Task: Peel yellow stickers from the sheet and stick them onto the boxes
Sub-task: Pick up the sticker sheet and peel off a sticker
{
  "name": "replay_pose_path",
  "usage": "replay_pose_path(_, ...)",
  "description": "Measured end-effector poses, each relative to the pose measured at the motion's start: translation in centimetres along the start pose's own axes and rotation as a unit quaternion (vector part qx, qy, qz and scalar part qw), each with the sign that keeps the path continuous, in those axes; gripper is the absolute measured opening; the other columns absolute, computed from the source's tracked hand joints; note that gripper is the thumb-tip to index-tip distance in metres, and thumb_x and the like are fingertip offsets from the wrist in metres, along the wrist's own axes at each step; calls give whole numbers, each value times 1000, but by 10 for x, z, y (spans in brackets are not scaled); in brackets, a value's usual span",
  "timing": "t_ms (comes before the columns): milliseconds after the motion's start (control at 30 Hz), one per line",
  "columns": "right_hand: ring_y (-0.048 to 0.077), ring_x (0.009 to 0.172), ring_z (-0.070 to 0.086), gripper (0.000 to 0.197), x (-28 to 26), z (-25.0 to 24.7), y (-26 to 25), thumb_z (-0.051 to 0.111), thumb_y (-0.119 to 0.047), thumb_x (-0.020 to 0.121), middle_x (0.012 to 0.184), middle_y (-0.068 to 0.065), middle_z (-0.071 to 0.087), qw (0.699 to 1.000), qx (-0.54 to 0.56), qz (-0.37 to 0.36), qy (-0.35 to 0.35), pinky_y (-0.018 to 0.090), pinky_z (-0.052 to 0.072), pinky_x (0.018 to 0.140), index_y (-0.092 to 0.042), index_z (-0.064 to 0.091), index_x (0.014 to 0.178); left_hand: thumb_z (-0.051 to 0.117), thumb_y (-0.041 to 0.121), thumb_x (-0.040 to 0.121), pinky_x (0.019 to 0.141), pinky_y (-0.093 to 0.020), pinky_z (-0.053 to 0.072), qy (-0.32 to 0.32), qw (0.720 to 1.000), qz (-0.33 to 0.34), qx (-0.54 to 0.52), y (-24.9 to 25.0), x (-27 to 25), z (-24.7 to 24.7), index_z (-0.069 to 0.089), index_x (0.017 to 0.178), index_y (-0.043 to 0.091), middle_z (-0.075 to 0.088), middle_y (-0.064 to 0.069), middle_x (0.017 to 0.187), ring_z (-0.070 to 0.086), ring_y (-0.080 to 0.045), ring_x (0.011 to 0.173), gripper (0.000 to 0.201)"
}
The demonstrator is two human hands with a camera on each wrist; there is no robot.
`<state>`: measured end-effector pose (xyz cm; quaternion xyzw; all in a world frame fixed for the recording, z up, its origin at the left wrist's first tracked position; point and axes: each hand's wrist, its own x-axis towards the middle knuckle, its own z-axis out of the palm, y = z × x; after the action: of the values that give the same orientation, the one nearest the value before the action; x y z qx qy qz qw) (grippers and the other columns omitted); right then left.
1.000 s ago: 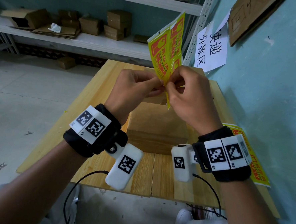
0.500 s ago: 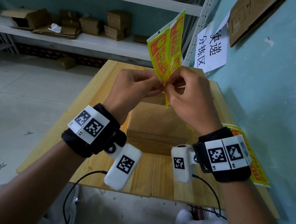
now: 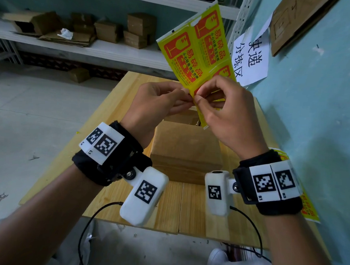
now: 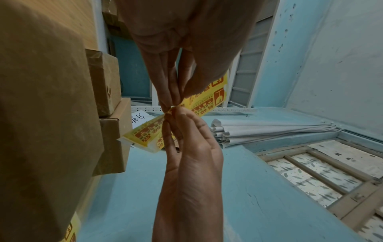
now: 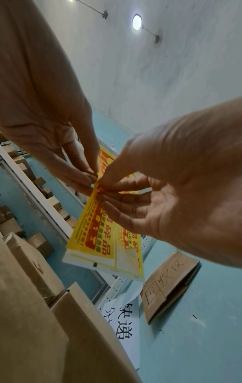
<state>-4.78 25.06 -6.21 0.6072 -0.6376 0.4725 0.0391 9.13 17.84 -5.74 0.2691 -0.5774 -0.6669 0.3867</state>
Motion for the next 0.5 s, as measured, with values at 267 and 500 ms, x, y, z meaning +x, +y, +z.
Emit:
replay_pose_path(267,6,81,66,4,0,0,-1,68,-12,89,94,3,66,1000,-11,-4,8,10,53,70,-9,66,91,57,3,94,74,-18,58,-9,1000,3,-10,-2,1,-1,68,92,-1,72,-14,92,72,-13,80,11)
replay_pose_path(500,11,81,66,5,0,1,-2,67,-15,89,90,2,66,999,-34,-12,14,25,58,73,-10,65,88,59,5,93,79,-22,58,-9,999,26,20,-4,1,1,69,91,1,72,-15,92,72,-18,85,11)
